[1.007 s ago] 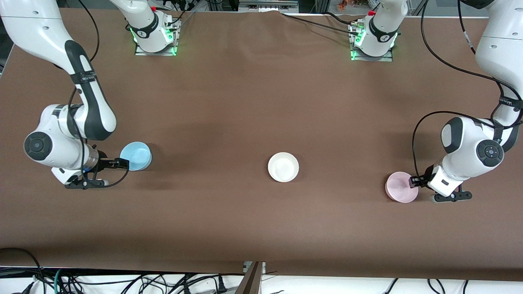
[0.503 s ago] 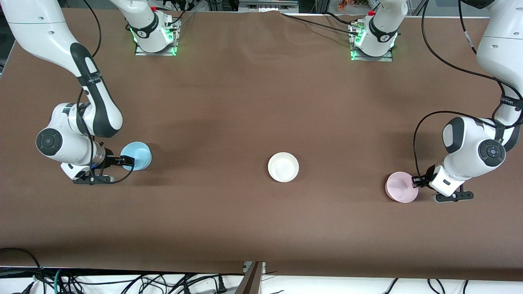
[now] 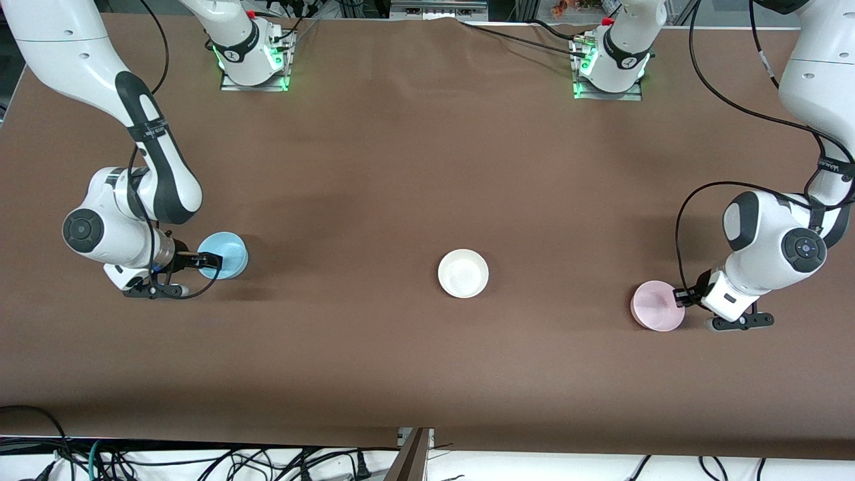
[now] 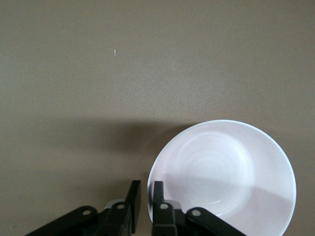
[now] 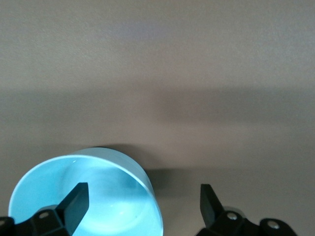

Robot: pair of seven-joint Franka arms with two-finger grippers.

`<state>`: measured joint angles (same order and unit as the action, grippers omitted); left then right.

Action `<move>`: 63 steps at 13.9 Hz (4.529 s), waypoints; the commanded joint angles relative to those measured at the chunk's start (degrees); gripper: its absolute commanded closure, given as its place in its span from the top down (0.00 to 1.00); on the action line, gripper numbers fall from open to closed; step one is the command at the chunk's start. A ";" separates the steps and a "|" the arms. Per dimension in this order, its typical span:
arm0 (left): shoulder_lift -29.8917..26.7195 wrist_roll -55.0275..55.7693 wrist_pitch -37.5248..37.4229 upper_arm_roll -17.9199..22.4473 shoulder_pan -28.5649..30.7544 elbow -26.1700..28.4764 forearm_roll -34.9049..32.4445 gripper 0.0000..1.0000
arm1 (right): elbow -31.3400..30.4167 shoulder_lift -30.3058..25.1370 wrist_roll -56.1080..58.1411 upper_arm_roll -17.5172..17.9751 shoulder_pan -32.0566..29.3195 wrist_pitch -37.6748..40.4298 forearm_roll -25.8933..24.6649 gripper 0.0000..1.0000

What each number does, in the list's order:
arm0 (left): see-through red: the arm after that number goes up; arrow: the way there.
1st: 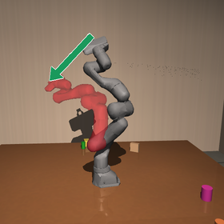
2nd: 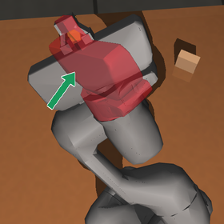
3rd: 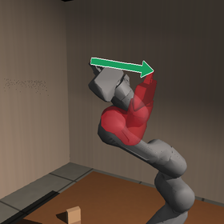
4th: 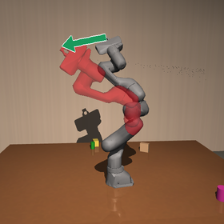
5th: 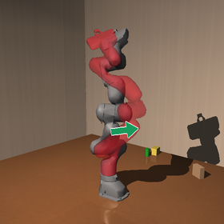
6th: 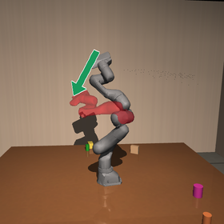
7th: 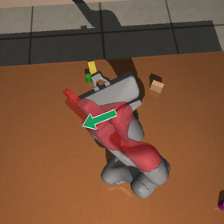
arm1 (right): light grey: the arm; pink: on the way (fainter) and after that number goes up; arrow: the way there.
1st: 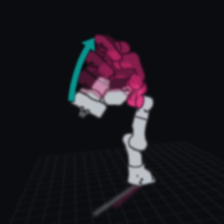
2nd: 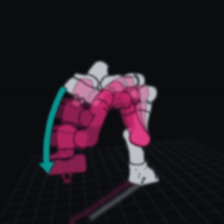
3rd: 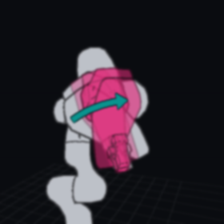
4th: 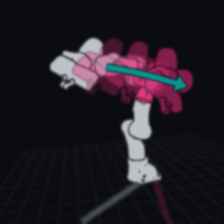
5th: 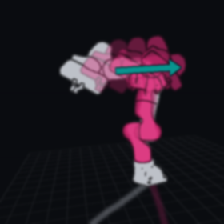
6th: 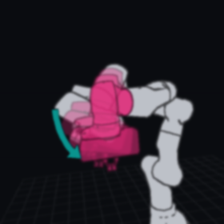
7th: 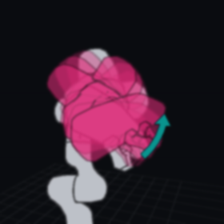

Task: Stack pink and blue bowls on white bowl

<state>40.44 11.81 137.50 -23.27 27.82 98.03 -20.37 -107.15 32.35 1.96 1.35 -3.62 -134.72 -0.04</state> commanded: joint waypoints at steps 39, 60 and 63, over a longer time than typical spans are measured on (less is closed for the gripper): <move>-7.39 70.00 5.85 -19.00 -17.17 10.61 -10.13 0.00 | 7.48 -3.79 1.73 6.21 -2.28 14.21 6.63 0.00; -3.18 89.35 9.81 -18.48 -21.49 9.64 -24.18 0.00 | 9.95 -3.61 -11.89 12.10 1.68 14.48 11.03 0.00; -3.00 90.67 11.21 -18.30 -22.01 9.64 -24.54 0.00 | 9.95 -3.52 -14.00 12.10 2.47 14.22 11.03 0.00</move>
<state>37.27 100.02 147.85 -42.09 6.78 108.10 -42.83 -98.09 28.82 -10.43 13.43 -1.82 -121.22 10.30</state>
